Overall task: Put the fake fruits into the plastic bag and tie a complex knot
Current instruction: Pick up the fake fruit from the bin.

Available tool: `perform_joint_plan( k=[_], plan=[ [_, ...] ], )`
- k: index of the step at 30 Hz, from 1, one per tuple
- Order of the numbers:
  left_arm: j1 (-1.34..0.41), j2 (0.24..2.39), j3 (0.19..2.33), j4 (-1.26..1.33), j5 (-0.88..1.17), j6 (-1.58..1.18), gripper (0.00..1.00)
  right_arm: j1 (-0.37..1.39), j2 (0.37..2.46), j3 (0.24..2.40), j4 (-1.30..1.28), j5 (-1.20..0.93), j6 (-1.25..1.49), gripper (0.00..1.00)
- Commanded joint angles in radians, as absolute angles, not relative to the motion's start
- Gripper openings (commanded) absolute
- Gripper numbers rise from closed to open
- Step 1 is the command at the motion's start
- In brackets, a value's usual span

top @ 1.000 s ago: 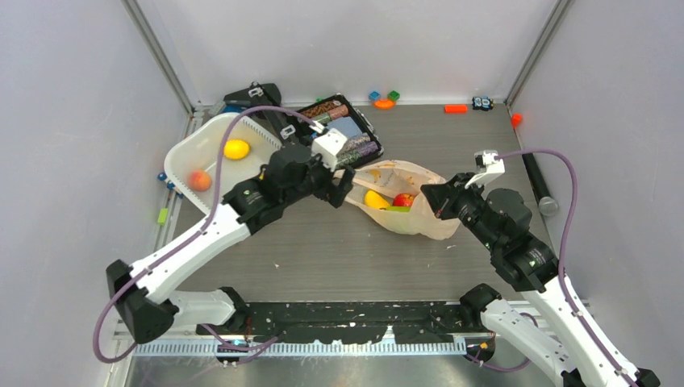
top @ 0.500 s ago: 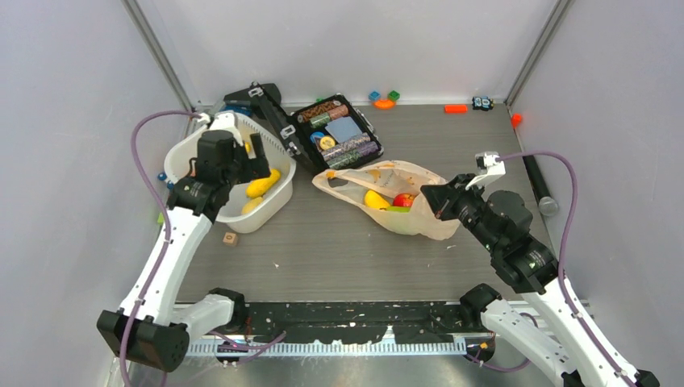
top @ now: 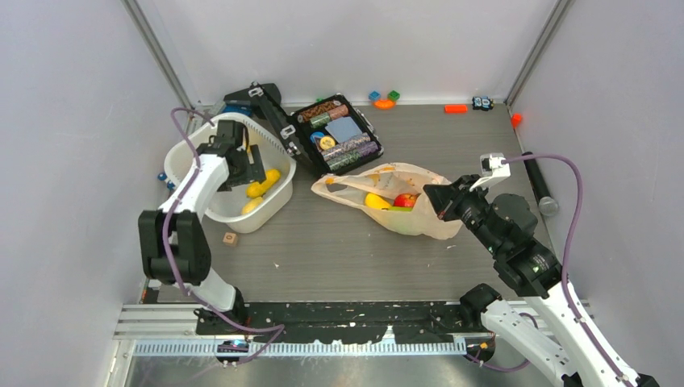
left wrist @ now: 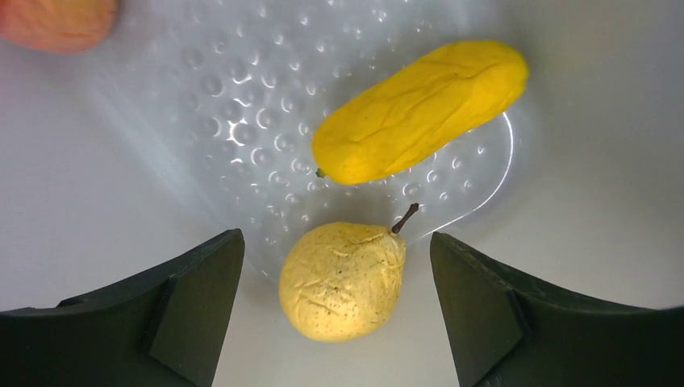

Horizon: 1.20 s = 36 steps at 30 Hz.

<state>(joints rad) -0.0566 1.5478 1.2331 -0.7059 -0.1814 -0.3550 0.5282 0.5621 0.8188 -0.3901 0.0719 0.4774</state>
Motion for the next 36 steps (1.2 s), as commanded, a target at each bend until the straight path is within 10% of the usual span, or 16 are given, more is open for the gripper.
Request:
perform_joint_plan(
  k=[1, 20, 27, 36],
  plan=[
    [-0.054, 1.635, 1.322, -0.784, -0.122, -0.318, 0.88, 0.532, 0.548, 0.824, -0.359, 0.096, 0.469, 0.05],
    [-0.048, 1.899, 1.447, -0.950, -0.072, -0.223, 0.83, 0.532, 0.544, 0.826, -0.349, 0.106, 0.453, 0.05],
    [-0.046, 1.903, 1.445, -0.960, -0.023, -0.192, 0.29, 0.531, 0.533, 0.822, -0.352, 0.111, 0.456, 0.05],
    [-0.038, 1.617, 1.347, -0.800, -0.179, -0.215, 0.07, 0.532, 0.522, 0.824, -0.363, 0.129, 0.456, 0.05]
  ],
)
